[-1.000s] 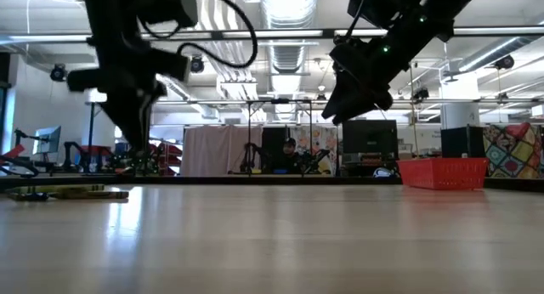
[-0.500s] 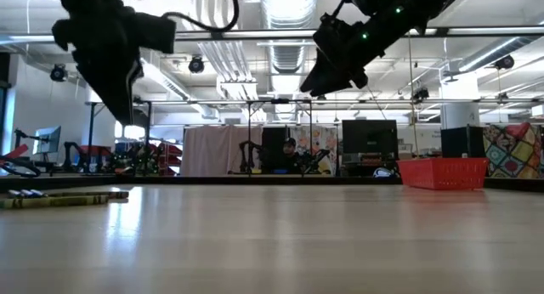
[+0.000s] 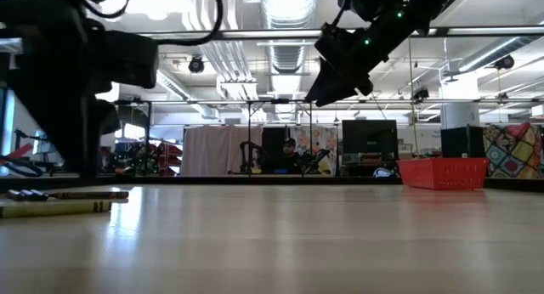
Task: Sort crayons
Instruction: Put the green crayon into the yellow bin
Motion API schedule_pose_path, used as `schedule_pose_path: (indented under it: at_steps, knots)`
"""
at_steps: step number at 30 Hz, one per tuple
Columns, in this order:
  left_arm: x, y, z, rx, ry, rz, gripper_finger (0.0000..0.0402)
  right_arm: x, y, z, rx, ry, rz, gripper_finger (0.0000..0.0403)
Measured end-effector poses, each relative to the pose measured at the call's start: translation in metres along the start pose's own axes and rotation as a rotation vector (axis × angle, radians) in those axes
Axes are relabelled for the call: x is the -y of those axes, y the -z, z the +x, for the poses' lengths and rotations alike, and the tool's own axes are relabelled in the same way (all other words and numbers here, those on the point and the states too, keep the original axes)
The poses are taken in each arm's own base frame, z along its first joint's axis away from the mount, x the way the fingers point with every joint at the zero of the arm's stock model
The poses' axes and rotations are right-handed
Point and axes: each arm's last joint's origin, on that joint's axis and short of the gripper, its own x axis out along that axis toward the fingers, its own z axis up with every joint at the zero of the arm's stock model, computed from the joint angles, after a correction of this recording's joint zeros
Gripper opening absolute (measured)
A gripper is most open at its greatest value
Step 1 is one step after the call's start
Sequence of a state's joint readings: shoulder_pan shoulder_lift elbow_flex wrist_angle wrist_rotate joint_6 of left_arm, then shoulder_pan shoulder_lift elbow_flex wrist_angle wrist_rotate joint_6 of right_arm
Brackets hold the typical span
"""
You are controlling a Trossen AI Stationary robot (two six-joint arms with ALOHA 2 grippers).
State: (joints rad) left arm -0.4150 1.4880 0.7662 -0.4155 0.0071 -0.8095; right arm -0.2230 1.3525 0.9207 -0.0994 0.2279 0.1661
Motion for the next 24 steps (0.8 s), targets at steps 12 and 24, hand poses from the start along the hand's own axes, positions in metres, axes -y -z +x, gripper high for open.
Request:
schedule_pose_path:
  at_steps: [12, 24]
  knots:
    - [0.036, 0.016, 0.054, -0.049, -0.161, 0.174, 0.0169, 0.000, 0.003, 0.000, -0.027, 0.005, 0.026, 0.0203]
    - [0.045, 0.007, 0.059, -0.096, -0.301, 0.267, 0.0030, 0.000, 0.003, 0.000, -0.027, 0.005, 0.013, 0.0203]
